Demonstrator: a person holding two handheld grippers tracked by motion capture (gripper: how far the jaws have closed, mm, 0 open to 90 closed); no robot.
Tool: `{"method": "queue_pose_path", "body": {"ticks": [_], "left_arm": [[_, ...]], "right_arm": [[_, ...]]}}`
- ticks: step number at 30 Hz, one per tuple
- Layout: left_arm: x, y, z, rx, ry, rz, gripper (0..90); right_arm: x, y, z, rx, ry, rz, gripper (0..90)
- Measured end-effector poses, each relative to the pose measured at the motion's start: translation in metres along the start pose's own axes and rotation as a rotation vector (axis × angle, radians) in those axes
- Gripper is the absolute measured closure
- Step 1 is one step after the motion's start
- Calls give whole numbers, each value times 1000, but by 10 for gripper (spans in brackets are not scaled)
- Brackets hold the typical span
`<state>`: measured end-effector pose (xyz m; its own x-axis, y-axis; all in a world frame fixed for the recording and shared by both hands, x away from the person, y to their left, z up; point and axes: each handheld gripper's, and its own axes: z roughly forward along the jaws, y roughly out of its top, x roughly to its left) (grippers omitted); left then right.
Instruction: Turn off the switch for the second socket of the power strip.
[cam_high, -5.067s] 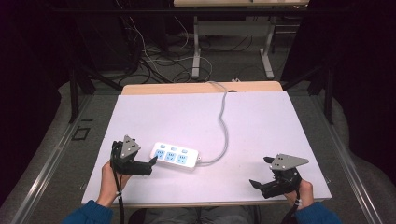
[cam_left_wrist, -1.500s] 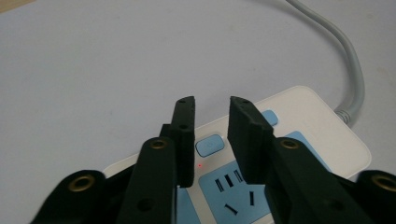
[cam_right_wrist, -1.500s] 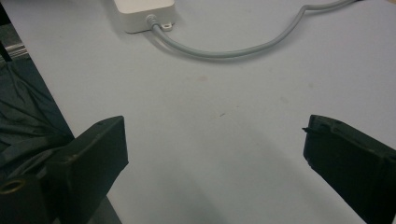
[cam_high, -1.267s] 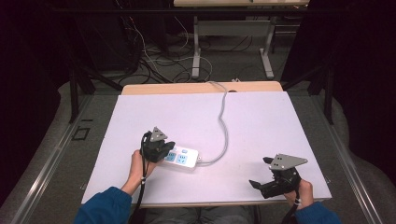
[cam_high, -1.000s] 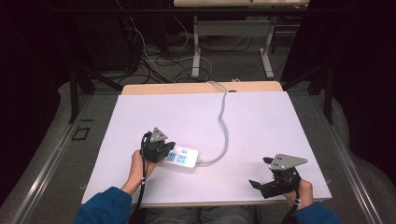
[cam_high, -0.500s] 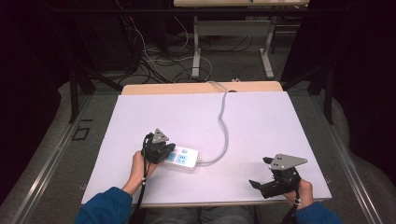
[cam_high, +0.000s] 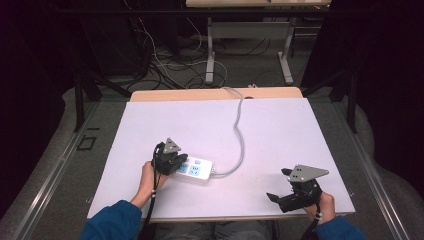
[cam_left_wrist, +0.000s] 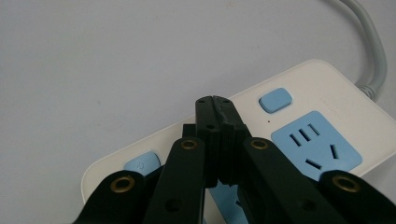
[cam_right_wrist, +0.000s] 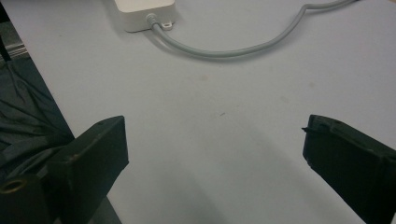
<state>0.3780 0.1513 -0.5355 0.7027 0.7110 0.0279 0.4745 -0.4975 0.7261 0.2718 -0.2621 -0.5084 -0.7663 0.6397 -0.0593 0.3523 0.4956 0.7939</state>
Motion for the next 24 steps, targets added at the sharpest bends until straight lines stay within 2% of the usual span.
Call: {"method": "queue_pose_path", "body": {"ticks": [24], "left_arm": [[1,-1,1,-8,-9,-6,900]], "right_arm": [[0,0,1,1,-6,1,61]]}}
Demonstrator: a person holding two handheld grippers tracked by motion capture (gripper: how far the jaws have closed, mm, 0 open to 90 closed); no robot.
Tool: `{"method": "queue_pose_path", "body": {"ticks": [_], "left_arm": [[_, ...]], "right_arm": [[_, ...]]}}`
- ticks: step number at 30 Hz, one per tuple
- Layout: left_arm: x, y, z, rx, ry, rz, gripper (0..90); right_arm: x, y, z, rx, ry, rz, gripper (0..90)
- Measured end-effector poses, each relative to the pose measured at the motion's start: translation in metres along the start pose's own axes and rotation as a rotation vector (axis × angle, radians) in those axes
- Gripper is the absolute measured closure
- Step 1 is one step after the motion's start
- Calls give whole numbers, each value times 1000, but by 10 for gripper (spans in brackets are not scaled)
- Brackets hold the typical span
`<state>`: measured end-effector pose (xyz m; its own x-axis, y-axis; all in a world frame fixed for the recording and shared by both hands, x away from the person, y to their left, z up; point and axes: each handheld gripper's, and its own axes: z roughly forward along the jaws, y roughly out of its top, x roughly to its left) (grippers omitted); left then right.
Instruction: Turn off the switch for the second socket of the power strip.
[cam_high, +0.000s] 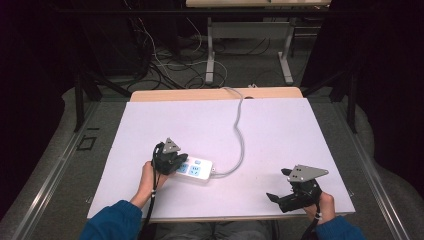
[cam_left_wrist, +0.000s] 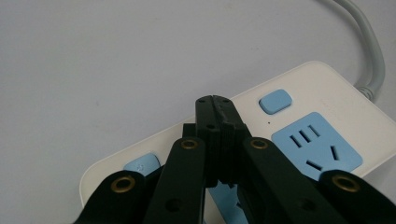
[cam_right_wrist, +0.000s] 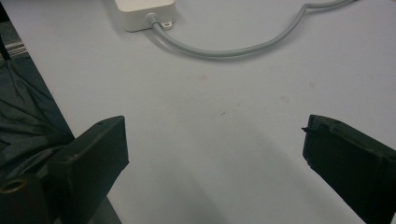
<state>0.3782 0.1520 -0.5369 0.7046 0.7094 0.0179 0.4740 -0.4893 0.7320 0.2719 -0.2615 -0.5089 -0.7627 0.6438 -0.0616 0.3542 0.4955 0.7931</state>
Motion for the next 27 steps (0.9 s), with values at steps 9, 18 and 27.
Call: {"method": "queue_pose_path", "body": {"ticks": [9,18,27], "left_arm": [[0,-1,0,-4,0,1,900],[0,-1,0,-3,3,8,900],[-1,-1,0,-8,7,7,900]], "right_arm": [[0,0,0,0,0,-4,61],[0,0,0,3,3,-3,62],[0,0,0,5,4,-3,62]]}}
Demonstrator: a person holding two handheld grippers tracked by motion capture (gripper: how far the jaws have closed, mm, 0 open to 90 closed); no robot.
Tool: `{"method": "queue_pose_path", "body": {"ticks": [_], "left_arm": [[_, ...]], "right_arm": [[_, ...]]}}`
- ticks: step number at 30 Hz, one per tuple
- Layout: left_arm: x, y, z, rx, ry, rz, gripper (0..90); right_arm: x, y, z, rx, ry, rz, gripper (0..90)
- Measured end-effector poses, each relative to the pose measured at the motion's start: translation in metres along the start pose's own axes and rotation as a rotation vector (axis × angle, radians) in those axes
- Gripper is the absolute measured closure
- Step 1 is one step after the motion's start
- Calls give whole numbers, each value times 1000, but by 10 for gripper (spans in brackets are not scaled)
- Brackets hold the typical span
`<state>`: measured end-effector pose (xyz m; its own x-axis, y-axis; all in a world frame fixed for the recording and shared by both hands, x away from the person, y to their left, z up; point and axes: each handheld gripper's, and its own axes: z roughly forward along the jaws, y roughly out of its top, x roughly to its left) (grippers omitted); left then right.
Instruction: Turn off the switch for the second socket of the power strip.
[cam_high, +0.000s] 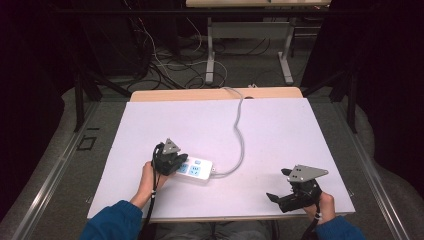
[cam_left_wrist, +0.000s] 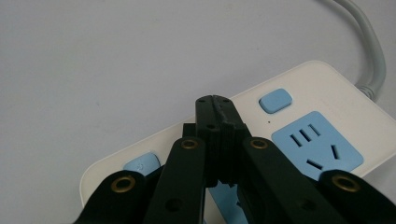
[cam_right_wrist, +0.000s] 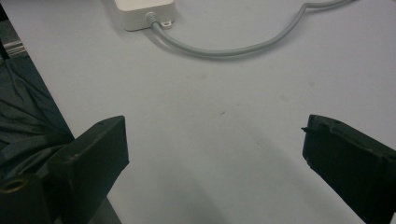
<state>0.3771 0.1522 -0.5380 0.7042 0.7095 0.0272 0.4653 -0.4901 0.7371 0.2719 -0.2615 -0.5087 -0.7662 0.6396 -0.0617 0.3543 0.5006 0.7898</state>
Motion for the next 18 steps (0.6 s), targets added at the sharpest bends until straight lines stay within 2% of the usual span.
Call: {"method": "queue_pose_path", "body": {"ticks": [18], "left_arm": [[0,0,0,-2,-5,-5,900]], "right_arm": [[0,0,0,2,2,-4,63]]}}
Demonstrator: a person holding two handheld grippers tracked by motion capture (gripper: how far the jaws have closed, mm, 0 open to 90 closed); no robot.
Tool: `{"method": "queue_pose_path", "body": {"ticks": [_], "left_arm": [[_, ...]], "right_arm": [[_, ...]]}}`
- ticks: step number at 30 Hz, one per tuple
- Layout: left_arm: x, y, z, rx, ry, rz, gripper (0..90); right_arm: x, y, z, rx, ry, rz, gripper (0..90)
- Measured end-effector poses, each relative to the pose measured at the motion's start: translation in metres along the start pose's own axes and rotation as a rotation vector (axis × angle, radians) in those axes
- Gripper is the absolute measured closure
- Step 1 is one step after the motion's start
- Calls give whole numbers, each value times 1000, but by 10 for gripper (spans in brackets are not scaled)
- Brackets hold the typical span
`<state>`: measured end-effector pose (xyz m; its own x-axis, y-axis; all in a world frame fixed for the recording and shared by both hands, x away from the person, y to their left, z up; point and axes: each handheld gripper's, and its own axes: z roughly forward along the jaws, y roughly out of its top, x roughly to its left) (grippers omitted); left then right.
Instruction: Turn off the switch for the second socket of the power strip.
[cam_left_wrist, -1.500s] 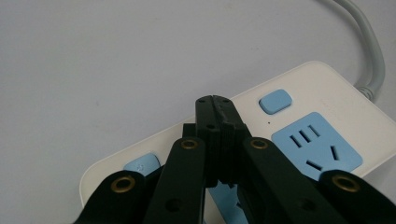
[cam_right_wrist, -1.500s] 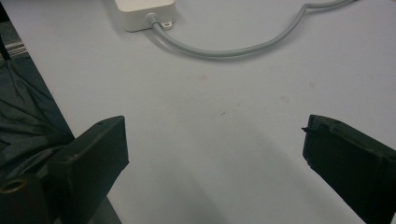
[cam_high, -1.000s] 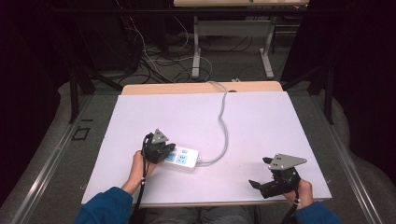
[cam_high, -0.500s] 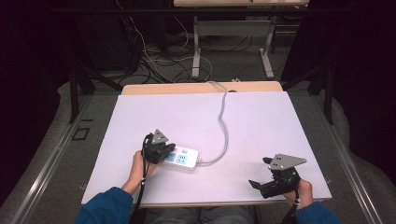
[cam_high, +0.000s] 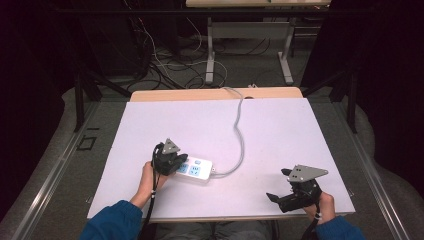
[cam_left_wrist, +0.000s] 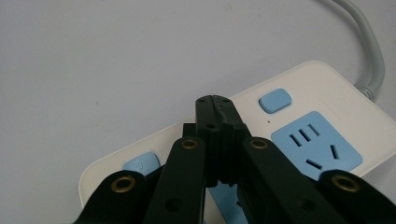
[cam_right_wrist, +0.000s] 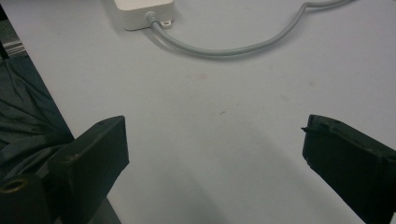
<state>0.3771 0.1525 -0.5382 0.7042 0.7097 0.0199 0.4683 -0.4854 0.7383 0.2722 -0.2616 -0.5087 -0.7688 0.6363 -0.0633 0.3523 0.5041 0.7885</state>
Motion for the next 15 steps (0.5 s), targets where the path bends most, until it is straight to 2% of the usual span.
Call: {"method": "queue_pose_path", "body": {"ticks": [15], "left_arm": [[-1,0,0,10,7,2,900]], "right_arm": [[1,0,0,3,-3,11,63]]}}
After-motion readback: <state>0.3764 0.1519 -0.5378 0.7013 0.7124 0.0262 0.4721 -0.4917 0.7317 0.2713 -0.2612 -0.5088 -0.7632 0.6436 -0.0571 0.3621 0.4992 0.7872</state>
